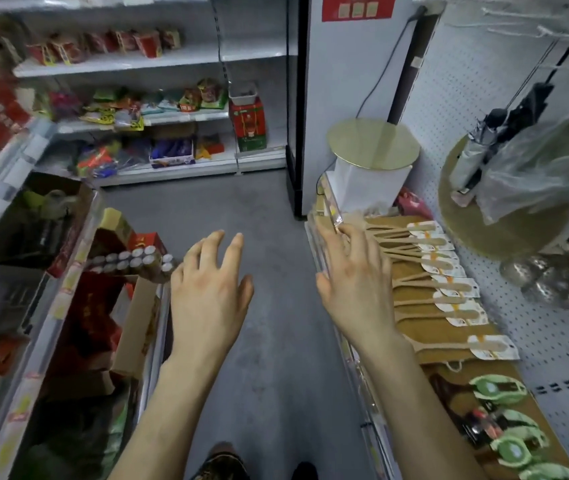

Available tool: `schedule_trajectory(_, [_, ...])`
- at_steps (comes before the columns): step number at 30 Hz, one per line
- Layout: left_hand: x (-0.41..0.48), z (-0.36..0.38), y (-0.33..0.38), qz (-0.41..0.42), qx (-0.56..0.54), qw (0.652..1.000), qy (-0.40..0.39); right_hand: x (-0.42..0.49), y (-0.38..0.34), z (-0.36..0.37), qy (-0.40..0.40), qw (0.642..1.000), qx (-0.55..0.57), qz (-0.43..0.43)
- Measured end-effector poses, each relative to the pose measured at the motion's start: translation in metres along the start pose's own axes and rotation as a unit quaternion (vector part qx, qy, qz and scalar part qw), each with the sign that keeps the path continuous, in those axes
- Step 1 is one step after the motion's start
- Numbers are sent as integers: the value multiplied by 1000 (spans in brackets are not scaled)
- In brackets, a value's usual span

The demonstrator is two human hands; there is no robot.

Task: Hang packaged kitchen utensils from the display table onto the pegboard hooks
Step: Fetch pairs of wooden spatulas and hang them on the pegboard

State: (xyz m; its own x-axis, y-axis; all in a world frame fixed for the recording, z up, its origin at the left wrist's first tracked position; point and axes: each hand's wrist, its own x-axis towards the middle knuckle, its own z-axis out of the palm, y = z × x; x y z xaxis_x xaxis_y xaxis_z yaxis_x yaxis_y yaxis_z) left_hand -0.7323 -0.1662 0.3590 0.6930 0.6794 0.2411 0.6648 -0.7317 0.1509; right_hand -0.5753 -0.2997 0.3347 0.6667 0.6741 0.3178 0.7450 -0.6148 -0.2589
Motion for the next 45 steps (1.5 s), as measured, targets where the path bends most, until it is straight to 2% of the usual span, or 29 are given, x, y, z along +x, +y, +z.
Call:
schedule_trajectory(9, [171, 80, -6, 99, -31, 993, -54, 119, 34, 82, -31, 998, 8, 45])
schedule_trajectory(12, [231, 102, -3, 164, -41, 983, -70, 152, 40, 93, -28, 993, 5, 112])
schedule_trajectory(16, [301, 127, 11, 277, -74, 956, -59, 183, 44, 106, 29, 979, 12, 199])
schedule_trajectory(20, [348, 150, 44, 344, -88, 933, -66, 195, 48, 121, 41, 960, -1, 278])
schedule_trajectory(25, [378, 180, 93, 417, -92, 899, -95, 201, 79, 131, 35, 943, -5, 330])
schedule_trajectory(28, [386, 197, 117, 428, -75, 895, -105, 206, 106, 138, 2, 934, -9, 358])
schedule_trajectory(30, [387, 208, 127, 432, -84, 891, -109, 206, 120, 145, 9, 927, -5, 376])
schedule_trajectory(35, [385, 263, 154, 472, -87, 864, -151, 195, 161, 177, -21, 904, 28, 426])
schedule_trajectory(45, [391, 401, 218, 616, -54, 750, -236, 145, 236, 256, -62, 819, 70, 566])
